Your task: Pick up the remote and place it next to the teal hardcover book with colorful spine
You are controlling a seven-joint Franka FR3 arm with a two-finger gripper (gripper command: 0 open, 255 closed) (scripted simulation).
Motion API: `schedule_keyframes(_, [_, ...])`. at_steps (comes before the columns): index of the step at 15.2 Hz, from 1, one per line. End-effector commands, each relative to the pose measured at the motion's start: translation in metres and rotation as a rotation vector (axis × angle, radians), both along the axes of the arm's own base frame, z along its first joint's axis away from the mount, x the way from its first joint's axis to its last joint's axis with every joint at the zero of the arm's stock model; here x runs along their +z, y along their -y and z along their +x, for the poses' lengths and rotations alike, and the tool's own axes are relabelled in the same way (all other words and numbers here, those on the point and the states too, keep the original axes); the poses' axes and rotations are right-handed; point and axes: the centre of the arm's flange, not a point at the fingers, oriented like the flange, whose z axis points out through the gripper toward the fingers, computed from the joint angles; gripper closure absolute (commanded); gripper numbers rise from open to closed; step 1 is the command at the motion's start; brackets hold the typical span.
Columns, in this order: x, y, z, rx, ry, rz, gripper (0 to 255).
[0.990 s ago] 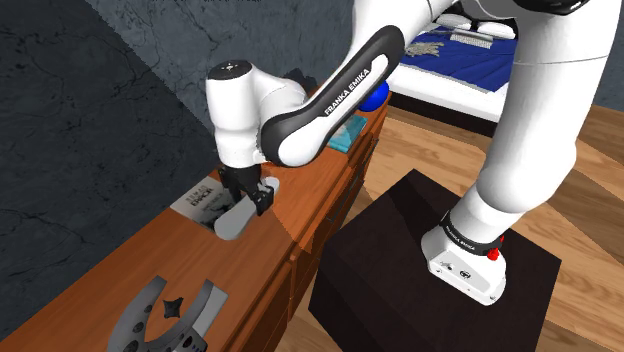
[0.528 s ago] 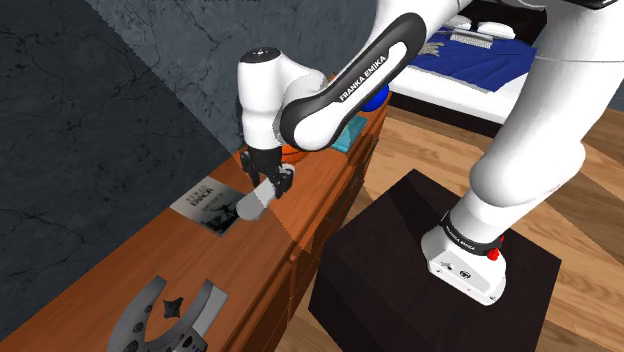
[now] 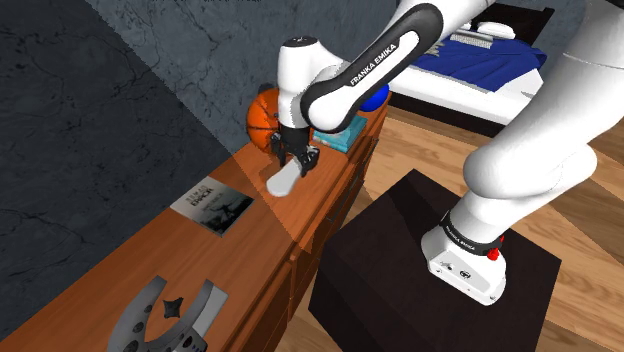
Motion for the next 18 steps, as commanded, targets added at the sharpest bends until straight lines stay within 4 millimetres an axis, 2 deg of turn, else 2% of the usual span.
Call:
schedule_keyframes(1, [0.001,0.028,0.001,0.002,0.001,0.001,255])
schedule_keyframes(17, [0.002,0.239,0.031,0.002,0.001,0.001,255])
schedule_keyframes(18, [-0.003,0.239,0.031,0.002,0.001,0.001,255])
